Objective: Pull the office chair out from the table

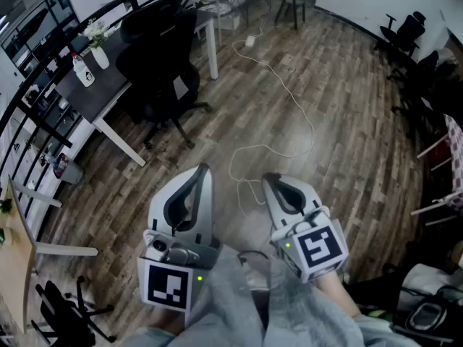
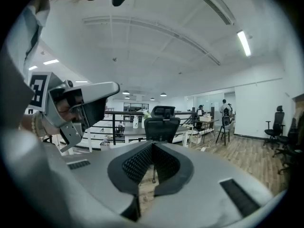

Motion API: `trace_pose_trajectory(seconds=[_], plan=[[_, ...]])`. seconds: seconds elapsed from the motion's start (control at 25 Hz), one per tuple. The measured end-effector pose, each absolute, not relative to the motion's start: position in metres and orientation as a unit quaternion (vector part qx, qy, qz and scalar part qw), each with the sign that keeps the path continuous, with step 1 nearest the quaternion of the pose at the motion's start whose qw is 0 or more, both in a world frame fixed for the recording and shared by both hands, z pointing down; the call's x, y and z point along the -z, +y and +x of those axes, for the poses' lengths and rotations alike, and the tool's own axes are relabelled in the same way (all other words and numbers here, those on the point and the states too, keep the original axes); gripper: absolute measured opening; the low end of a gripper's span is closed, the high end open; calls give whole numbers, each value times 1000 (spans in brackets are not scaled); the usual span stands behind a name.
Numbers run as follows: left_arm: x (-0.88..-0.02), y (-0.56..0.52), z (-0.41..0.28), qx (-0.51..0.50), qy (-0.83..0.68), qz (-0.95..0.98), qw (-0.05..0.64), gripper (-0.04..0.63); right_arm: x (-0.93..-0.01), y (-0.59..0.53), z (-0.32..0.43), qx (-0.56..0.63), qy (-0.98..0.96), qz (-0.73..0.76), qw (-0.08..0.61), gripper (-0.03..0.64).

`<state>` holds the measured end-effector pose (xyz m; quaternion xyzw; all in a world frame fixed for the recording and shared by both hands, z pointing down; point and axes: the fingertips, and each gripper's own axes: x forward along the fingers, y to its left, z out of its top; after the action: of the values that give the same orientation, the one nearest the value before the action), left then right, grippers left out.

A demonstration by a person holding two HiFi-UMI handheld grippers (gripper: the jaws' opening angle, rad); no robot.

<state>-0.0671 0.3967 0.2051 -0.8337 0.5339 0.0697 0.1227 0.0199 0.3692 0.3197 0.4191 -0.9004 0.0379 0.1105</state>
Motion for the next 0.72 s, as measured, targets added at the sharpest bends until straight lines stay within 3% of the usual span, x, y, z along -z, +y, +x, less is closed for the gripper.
trace_pose_trajectory(seconds=[0.72], plan=[[-204,401,-35,-73,524,-839,129,-8,-323,374,59,-49,-889,441,112,3]])
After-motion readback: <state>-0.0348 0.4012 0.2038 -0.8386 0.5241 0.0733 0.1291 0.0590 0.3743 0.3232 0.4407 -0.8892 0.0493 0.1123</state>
